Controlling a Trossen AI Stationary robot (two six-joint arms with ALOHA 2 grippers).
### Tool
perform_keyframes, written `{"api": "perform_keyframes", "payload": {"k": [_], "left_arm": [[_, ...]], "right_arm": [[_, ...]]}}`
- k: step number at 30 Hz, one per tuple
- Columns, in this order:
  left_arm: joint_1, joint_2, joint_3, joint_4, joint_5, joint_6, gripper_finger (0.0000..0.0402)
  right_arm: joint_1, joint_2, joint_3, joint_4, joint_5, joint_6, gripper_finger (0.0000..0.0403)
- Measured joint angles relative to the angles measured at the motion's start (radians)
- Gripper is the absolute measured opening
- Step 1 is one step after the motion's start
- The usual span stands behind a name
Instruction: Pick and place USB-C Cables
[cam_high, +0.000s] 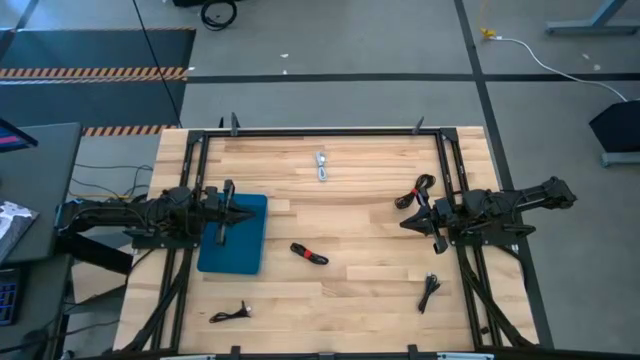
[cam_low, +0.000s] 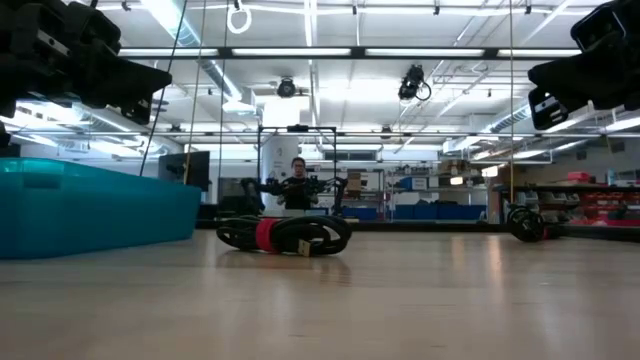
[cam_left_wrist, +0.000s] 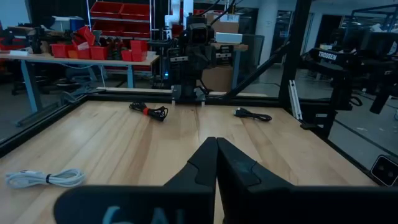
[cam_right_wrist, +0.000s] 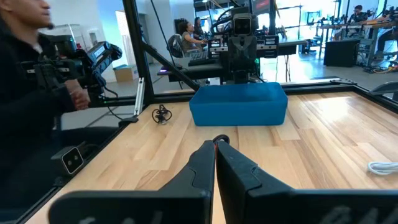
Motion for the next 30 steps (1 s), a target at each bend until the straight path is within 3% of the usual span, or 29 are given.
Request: {"api": "perform_keyframes", "payload": {"k": [30], "left_arm": [[0.000, 0.000, 0.000, 0.009, 0.000, -0.011, 0.0011]], "right_arm": [[0.000, 0.000, 0.000, 0.000, 0.000, -0.011, 0.0023]]}}
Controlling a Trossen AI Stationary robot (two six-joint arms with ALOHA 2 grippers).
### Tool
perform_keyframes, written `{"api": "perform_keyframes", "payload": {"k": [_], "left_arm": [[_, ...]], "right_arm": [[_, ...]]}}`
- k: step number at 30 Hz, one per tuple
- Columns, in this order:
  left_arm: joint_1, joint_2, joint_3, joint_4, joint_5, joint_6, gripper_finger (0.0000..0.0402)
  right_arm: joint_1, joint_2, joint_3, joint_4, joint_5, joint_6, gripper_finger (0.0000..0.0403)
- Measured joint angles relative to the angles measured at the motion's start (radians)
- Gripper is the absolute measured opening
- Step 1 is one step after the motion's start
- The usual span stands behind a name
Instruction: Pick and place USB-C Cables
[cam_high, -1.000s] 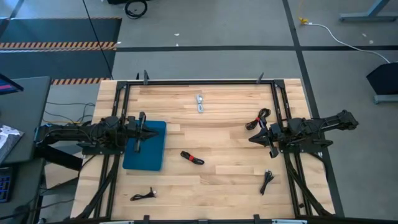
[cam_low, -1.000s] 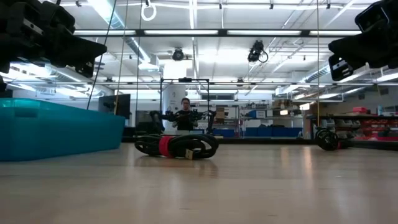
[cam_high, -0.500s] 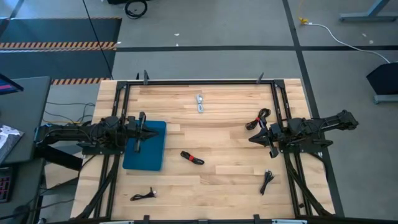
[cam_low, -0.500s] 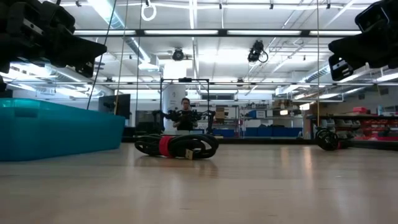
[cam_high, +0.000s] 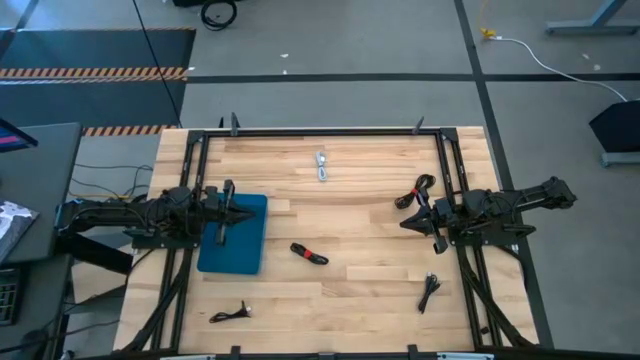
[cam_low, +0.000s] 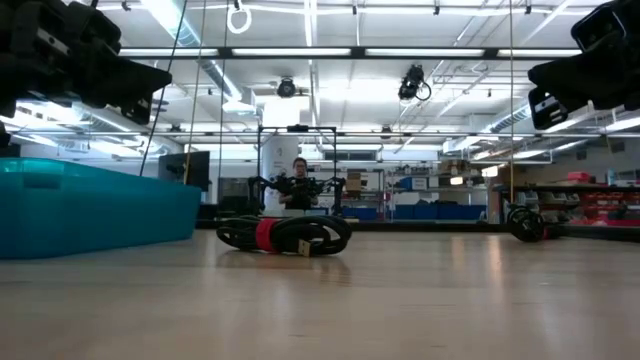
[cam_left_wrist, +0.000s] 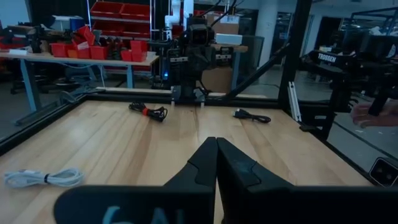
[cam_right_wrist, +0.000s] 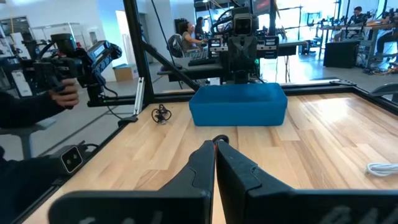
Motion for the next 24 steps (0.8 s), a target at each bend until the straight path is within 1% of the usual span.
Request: {"api": "perform_keyframes", "payload": {"k": [8, 12, 17, 19, 21, 24], "left_arm": [[0.000, 0.000, 0.000, 0.064, -0.005, 0.004, 0.0011], [0.000, 0.000, 0.000, 0.119, -0.007, -0.001, 0.0011], [0.000, 0.000, 0.000, 0.120, -0.008, -0.016, 0.0011], [0.000, 0.000, 0.000, 0.116, -0.008, -0.040, 0.0011], [0.000, 0.000, 0.000, 0.115, -0.008, -0.048, 0.0011], [0.000, 0.000, 0.000, 0.113, -0.026, -0.071, 0.0012]], "right_arm": [[0.000, 0.000, 0.000, 0.021, 0.001, 0.010, 0.0023], [0.000, 0.000, 0.000, 0.148, 0.005, 0.025, 0.0023], [0.000, 0.000, 0.000, 0.343, 0.005, 0.177, 0.0023], [0.000, -0.001, 0.000, 0.402, 0.005, 0.198, 0.0023], [0.000, 0.000, 0.000, 0.448, 0.027, 0.177, 0.0023], [-0.001, -0.001, 0.000, 0.484, 0.116, 0.091, 0.0023]]}}
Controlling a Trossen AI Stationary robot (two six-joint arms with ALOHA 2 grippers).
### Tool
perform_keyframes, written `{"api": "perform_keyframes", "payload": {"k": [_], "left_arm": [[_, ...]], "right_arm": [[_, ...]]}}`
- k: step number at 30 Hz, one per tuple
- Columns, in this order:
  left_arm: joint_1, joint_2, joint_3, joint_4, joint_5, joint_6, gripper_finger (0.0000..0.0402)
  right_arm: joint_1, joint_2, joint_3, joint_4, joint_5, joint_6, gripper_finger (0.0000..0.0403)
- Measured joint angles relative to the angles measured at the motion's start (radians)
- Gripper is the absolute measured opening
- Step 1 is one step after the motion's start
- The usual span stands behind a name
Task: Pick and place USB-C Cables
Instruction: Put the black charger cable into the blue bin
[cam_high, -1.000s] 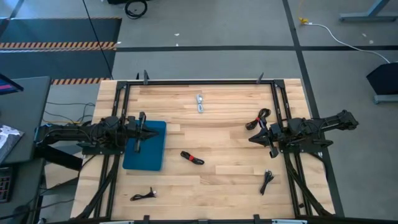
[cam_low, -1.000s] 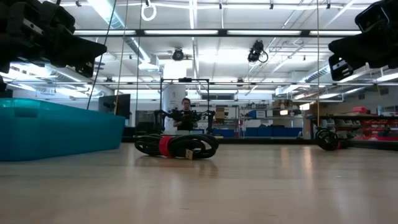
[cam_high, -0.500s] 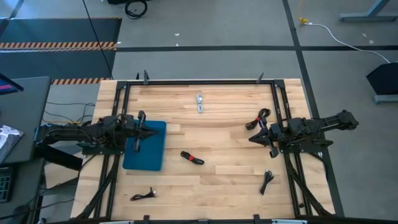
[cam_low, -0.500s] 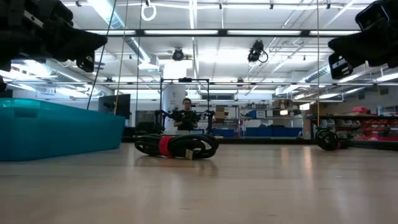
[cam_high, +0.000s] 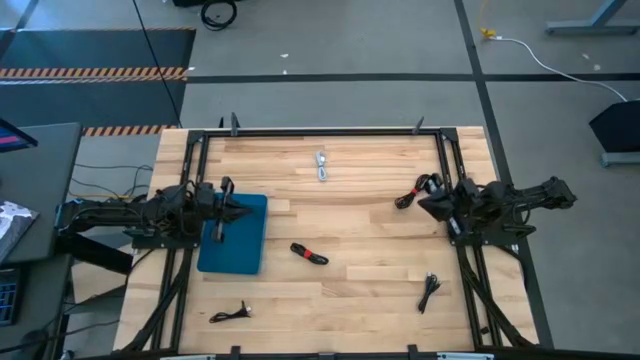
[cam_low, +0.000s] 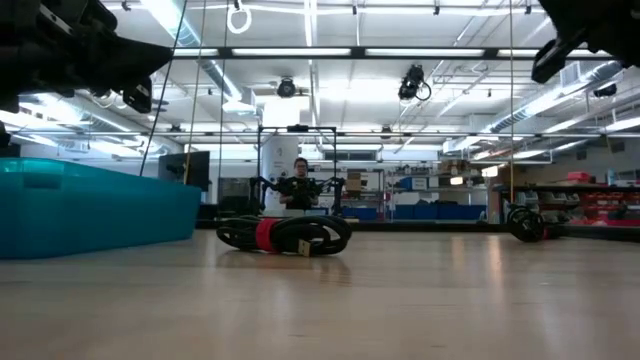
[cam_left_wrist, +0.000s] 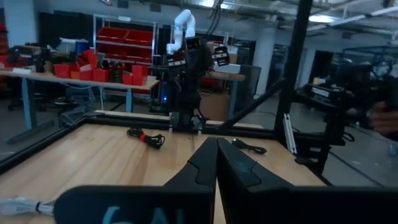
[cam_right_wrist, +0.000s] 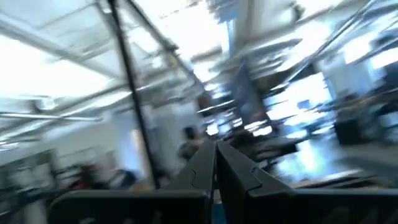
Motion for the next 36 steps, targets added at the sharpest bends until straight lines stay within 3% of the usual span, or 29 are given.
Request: {"api": "perform_keyframes", "payload": {"k": [5, 10, 15, 19, 28, 32, 36], "left_arm": [[0.001, 0.000, 0.000, -0.035, -0.118, -0.024, 0.0040], [0.001, 0.000, 0.000, -0.064, -0.198, -0.025, 0.0114], [0.001, 0.001, 0.019, -0.091, -0.203, -0.014, 0.0191], [0.001, 0.001, 0.076, -0.176, -0.232, -0.002, 0.0229], [0.000, 0.002, 0.195, -0.440, -0.256, -0.029, 0.0224], [-0.001, 0.000, 0.197, -0.454, -0.256, -0.029, 0.0211], [-0.014, 0.000, 0.197, -0.465, -0.256, -0.030, 0.0202]], "right_arm": [[-0.027, 0.015, 0.013, -0.048, 0.158, -0.067, 0.0041], [-0.083, 0.115, 0.138, -0.188, 0.182, -0.084, 0.0114], [-0.140, 0.337, 0.381, -0.402, 0.188, -0.136, 0.0183], [-0.202, 0.585, 0.659, -0.762, 0.205, -0.199, 0.0200], [-0.380, 1.090, 1.172, -1.644, 0.154, -0.281, 0.0185], [-0.448, 1.254, 1.220, -1.944, 0.107, -0.315, 0.0183], [-0.472, 1.355, 1.159, -2.055, 0.088, -0.381, 0.0183]]}}
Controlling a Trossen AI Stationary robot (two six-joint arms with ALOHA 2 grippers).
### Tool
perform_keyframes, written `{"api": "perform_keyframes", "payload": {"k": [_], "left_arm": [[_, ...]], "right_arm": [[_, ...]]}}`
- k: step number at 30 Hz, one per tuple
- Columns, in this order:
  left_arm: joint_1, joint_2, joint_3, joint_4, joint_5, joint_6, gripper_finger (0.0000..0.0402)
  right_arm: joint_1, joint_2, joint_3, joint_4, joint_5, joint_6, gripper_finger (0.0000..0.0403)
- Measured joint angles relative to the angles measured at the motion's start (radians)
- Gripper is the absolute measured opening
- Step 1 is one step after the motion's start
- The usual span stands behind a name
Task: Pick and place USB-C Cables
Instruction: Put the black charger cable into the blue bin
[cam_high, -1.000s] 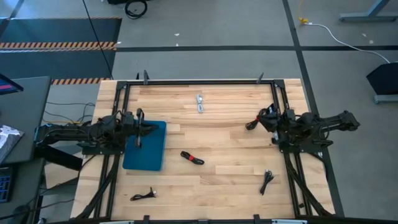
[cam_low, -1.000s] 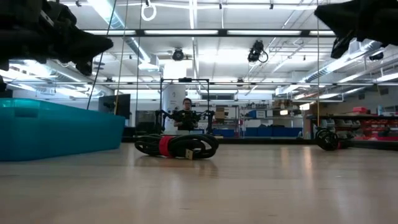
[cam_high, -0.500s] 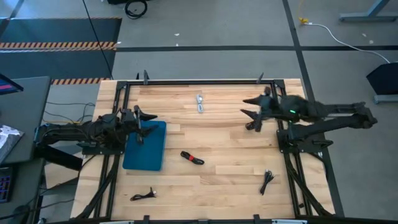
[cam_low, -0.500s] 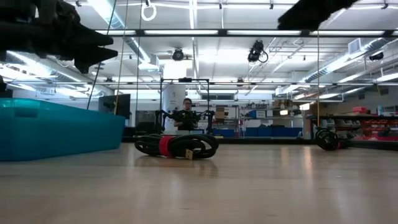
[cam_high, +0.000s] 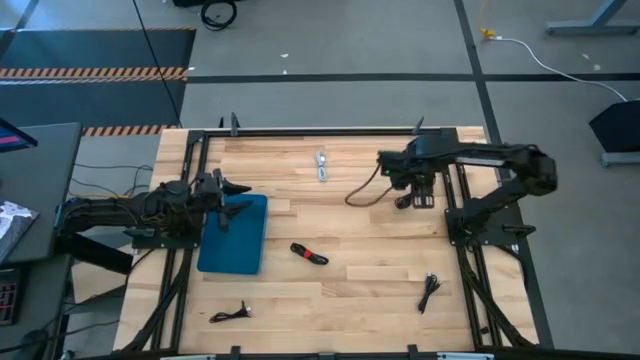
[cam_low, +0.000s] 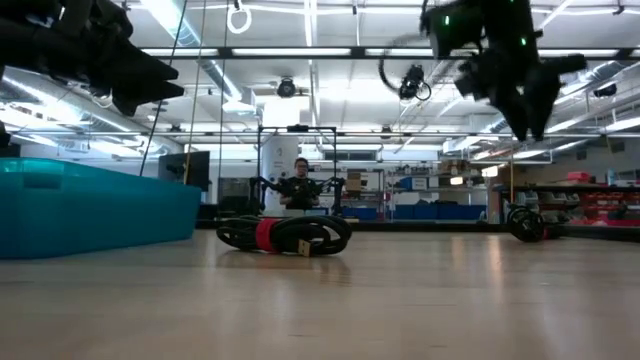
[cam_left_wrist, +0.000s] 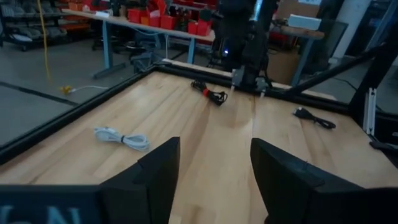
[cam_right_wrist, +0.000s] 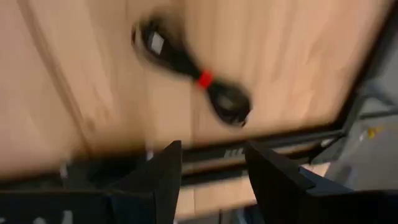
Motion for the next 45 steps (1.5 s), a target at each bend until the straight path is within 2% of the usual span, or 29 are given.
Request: {"api": "perform_keyframes", "payload": {"k": [7, 16, 23, 31, 35, 45], "left_arm": [[-0.033, 0.000, 0.000, 0.003, 0.000, 0.000, 0.0199], [-0.035, 0.000, 0.000, -0.003, -0.003, -0.001, 0.0199], [-0.035, 0.000, 0.000, -0.016, -0.003, -0.025, 0.0199], [-0.035, 0.000, 0.000, -0.019, -0.003, -0.026, 0.0199], [-0.035, 0.000, 0.000, -0.019, -0.003, -0.025, 0.0199], [-0.035, 0.000, 0.000, -0.019, -0.003, -0.024, 0.0199]], "right_arm": [[0.021, 0.071, -0.123, 0.204, -0.022, -0.143, 0.0183], [0.023, 0.126, -0.258, 0.287, 0.017, -0.234, 0.0186], [0.020, 0.122, -0.339, 0.343, 0.041, -0.265, 0.0215], [0.020, 0.122, -0.388, 0.411, 0.038, -0.275, 0.0242], [0.019, 0.122, -0.417, 0.469, 0.024, -0.281, 0.0244], [0.001, 0.122, -0.426, 0.606, 0.085, -0.336, 0.0238]]}}
